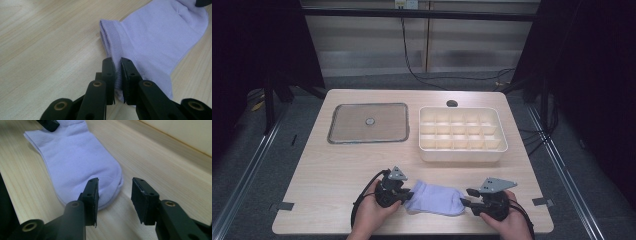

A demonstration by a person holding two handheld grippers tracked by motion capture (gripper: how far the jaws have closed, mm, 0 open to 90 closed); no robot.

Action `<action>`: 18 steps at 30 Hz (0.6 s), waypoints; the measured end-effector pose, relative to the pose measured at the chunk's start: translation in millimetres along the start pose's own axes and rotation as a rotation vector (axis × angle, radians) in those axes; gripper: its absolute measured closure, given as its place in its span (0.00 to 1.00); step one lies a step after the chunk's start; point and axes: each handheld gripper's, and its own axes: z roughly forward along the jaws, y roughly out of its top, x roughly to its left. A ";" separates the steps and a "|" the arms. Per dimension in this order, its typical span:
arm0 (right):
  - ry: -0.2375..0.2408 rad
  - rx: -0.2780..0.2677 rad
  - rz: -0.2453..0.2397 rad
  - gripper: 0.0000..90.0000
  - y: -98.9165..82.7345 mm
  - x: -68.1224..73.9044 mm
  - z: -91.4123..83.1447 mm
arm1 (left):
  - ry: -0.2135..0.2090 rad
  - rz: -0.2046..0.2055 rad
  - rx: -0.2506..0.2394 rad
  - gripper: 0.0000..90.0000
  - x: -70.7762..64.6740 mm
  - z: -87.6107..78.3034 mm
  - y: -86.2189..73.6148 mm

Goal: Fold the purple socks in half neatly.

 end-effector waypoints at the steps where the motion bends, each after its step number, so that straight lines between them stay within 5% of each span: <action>1: -0.003 0.001 -0.005 0.69 -0.1 -0.7 -1.1 | 0.001 -0.009 -0.005 0.91 1.3 0.2 0.0; 8: 0.001 0.034 -0.045 0.88 -1.8 -2.1 -1.2 | 0.004 -0.032 -0.010 0.91 11.1 -0.8 1.0; 18: 0.023 0.070 -0.076 0.95 -0.2 2.0 6.4 | 0.000 -0.056 -0.010 0.91 17.3 -1.5 3.4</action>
